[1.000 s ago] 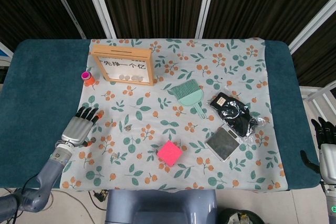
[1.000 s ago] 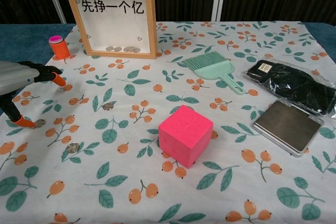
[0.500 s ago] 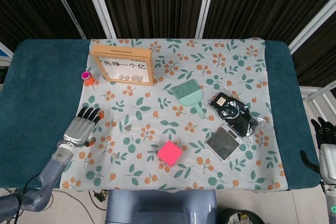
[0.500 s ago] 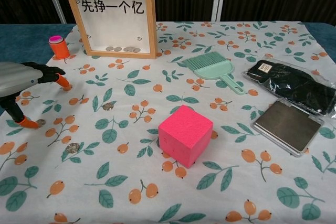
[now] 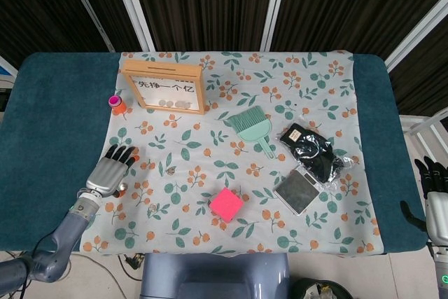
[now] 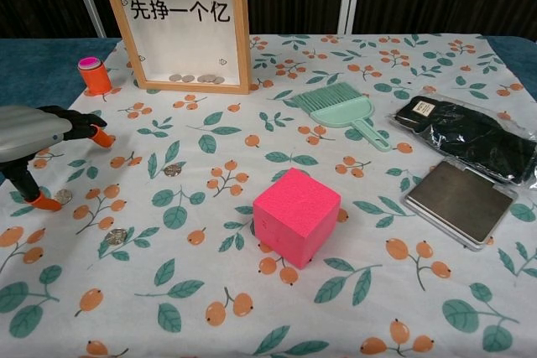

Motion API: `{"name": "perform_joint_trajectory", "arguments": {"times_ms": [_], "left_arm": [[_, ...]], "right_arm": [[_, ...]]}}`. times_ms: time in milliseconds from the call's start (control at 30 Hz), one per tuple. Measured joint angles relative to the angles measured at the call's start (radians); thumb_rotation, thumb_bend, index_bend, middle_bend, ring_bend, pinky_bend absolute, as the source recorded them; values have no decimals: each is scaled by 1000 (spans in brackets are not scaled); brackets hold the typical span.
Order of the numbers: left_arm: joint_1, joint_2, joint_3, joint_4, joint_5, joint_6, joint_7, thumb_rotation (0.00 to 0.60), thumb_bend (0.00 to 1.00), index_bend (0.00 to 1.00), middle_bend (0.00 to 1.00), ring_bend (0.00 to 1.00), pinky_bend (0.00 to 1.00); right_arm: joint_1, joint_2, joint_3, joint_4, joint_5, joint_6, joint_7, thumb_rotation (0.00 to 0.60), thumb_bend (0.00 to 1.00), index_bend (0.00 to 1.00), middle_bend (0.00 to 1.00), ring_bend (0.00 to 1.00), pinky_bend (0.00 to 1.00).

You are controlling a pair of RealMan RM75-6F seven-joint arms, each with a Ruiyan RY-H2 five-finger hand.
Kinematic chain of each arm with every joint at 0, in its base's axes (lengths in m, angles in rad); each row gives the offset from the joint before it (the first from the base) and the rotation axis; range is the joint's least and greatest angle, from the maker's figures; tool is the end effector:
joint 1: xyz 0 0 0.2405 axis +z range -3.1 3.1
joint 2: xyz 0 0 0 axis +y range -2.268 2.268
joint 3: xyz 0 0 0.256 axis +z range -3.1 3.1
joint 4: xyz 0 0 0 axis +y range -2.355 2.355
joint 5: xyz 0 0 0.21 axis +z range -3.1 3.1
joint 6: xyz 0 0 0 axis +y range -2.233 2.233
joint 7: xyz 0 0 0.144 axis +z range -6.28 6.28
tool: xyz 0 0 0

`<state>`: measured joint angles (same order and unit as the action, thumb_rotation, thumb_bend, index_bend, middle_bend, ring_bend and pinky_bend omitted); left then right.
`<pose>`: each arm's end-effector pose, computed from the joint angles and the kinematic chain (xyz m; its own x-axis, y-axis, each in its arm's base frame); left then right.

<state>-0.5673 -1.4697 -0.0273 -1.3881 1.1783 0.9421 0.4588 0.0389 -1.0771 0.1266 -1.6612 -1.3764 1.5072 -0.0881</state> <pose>-0.2583 0.3012 -0.0011 0.6835 0.3209 0.6556 0.7296 -0.3268 -0.6007 -0.3209 -0.1804 0.1884 0.4571 0.0652 0.8870 -0.8832 0.1511 0.4440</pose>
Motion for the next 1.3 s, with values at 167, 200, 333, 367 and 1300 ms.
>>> {"name": "perform_joint_trajectory", "arguments": {"times_ms": [167,200,333,367,1300], "left_arm": [[1,-8,4,12,4,4,4,600,90,333,0,0,0],[2,-10,6,15,6,6,4,600,97,378,0,0,0],[6,-13,15,27,25,17,4,600,158,490,0,0,0],[7,-13,17,29,30,19,2,600,181,511,0,0,0],[25,-11,23,25,57,52,-8,600,617,765,91,0,0]], "right_arm": [[0,0,0,1,0,-1,1,600,394,81,54,0,0],[0,0,0,1,0,-1,1,600,394,81,54,0,0],[0,0,-1,0,0,-2,0,600,394,81,54,0,0],[0,1,-1,0,1,-3,0,600,395,81,54,0,0],[0,5,1,-11,14,-10,0,600,394,81,54,0,0]]}}
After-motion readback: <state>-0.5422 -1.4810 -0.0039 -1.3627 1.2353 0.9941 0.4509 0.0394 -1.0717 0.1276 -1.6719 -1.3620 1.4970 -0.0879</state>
